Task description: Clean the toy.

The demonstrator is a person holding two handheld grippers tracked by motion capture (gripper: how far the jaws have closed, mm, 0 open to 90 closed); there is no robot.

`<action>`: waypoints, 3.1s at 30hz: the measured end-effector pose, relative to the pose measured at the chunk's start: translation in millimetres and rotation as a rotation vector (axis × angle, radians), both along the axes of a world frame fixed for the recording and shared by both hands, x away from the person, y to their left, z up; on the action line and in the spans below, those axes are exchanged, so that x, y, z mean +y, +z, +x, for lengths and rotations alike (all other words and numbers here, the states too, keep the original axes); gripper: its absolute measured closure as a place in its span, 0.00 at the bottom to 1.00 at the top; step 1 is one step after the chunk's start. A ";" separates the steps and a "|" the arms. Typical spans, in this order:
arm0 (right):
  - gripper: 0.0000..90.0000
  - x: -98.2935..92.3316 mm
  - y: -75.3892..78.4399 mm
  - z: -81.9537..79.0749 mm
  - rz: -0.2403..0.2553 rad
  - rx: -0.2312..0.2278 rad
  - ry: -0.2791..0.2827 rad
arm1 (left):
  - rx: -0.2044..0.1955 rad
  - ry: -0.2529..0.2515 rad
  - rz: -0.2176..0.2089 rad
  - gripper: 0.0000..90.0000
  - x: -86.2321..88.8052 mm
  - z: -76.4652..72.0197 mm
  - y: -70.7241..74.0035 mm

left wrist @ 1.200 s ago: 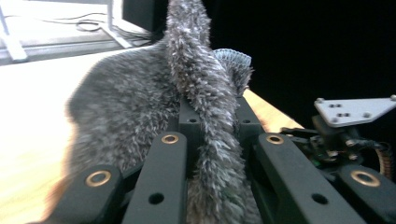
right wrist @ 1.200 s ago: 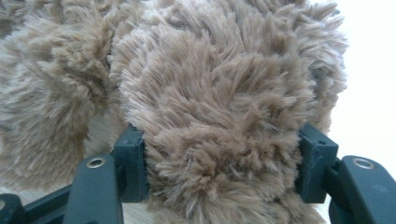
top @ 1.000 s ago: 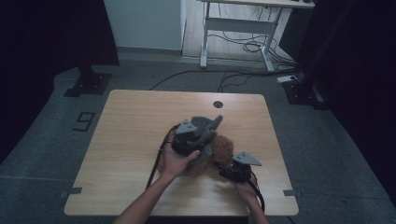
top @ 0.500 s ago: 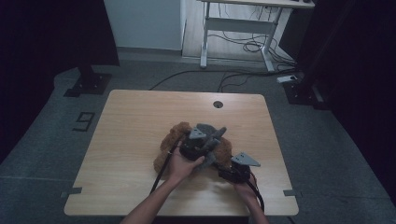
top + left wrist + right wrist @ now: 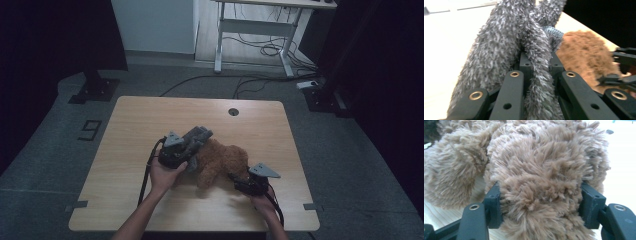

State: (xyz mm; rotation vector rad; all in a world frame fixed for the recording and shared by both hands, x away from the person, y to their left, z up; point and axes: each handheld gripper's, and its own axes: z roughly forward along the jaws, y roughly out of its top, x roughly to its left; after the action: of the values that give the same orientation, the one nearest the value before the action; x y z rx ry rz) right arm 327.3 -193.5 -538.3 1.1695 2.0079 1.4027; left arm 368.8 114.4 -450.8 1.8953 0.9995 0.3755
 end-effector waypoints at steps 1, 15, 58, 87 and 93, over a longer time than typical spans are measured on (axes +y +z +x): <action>0.39 0.0 0.0 0.0 -0.001 -0.001 0.001 | -0.011 0.015 0.027 0.87 2.2 -0.8 -2.9; 0.40 -1.5 -1.6 2.2 0.000 0.007 0.007 | 0.086 0.071 0.073 0.87 39.0 -1.9 -31.5; 0.42 18.7 -2.9 12.5 -0.010 -0.014 0.008 | 0.024 0.083 0.076 0.87 21.8 22.7 8.3; 0.42 22.4 -4.0 27.1 -0.074 -0.035 0.028 | 0.154 -0.008 0.104 0.86 -26.5 70.1 24.0; 0.31 24.0 -2.7 21.1 -0.079 -0.024 0.038 | 0.147 -0.020 0.102 0.87 -13.2 51.6 8.4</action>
State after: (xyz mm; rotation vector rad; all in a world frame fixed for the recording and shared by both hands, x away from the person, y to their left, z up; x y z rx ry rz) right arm 348.4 -169.5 -541.0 1.0804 2.0595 1.3366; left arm 420.5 101.3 -442.4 2.0471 1.0747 0.2834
